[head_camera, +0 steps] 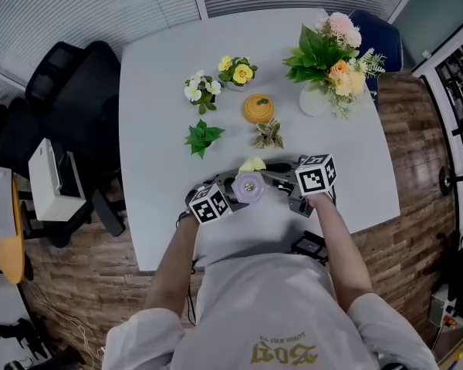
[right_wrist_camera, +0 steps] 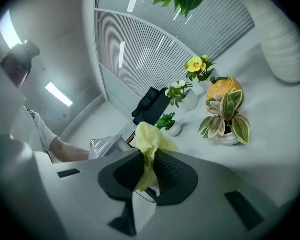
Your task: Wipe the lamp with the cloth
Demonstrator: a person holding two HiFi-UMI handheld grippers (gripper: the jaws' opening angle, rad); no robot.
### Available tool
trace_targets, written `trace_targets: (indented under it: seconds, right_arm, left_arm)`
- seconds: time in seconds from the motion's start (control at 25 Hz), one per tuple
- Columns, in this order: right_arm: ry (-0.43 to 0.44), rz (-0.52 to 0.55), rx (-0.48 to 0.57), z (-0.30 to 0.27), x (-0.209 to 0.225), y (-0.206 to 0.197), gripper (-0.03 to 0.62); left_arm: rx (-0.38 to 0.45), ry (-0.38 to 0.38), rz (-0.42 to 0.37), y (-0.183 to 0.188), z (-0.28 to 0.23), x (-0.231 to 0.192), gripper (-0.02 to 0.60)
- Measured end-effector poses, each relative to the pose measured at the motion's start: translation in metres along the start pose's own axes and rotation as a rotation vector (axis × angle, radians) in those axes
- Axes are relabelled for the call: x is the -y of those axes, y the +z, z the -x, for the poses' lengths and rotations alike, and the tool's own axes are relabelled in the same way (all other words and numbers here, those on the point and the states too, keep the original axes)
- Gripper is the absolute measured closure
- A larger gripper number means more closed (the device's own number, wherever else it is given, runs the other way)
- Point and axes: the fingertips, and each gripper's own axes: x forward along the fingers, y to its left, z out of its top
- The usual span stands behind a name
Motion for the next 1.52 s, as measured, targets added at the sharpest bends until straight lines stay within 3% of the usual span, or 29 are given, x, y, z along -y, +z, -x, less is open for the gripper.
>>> trace_targets:
  seconds: [1.2, 1.52]
  right_arm:
    - [0.106, -0.011, 0.132, 0.039, -0.035, 0.003, 0.528]
    - [0.104, -0.001, 0.109, 0.037, -0.037, -0.002, 0.528]
  left_arm:
    - [-0.003, 0.004, 0.005, 0.0, -0.001, 0.0, 0.281]
    - [0.0, 0.005, 0.005, 0.001, -0.001, 0.0, 0.281]
